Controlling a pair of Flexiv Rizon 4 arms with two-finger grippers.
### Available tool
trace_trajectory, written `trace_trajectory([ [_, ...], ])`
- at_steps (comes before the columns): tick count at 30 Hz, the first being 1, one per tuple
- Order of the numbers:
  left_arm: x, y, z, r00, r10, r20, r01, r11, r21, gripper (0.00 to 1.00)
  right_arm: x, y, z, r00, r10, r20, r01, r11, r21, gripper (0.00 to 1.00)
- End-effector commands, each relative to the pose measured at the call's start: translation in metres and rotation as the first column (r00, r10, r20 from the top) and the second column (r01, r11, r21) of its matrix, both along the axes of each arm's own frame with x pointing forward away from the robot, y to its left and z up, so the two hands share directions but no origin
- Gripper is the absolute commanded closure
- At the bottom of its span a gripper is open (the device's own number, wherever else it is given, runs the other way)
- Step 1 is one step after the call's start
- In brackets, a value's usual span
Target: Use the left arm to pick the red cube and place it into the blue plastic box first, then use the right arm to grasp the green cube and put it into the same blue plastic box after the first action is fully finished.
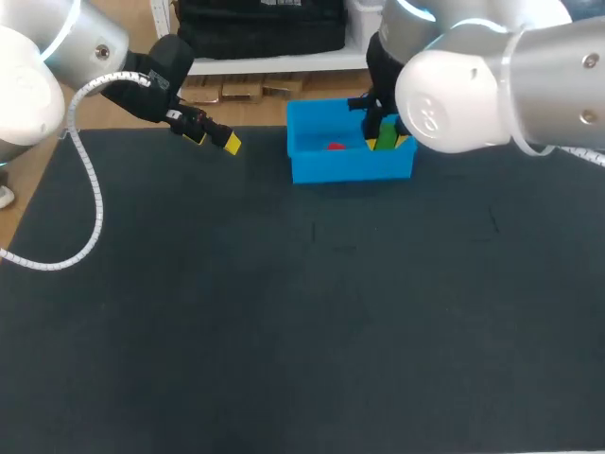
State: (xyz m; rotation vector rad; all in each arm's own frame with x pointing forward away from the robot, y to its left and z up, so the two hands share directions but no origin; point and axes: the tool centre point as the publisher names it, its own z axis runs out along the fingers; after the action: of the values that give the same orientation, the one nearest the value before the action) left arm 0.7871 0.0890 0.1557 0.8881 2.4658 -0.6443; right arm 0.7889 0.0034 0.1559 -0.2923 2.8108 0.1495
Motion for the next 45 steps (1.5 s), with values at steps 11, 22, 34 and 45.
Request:
trace_trajectory([
  [11,0.001,0.000,-0.001,1.000,-0.003,0.001,0.003,1.000,-0.002,0.00,0.010,-0.012,0.024,0.996,-0.004,0.092,0.004,1.000,0.000,1.00],
  [22,0.001,0.000,-0.001,1.000,-0.003,0.001,0.003,1.000,-0.002,0.00,0.035,-0.014,0.050,0.988,0.002,0.155,-0.001,1.000,-0.006,1.00],
  [34,0.001,0.000,-0.001,1.000,-0.003,0.001,0.003,1.000,-0.002,0.00,0.060,-0.008,0.067,0.981,0.026,0.191,-0.022,1.000,-0.021,1.00],
  [45,0.001,0.000,-0.001,1.000,-0.003,0.001,0.003,1.000,-0.002,0.00,0.086,-0.003,0.078,0.976,0.042,0.215,-0.037,0.999,-0.026,1.00],
])
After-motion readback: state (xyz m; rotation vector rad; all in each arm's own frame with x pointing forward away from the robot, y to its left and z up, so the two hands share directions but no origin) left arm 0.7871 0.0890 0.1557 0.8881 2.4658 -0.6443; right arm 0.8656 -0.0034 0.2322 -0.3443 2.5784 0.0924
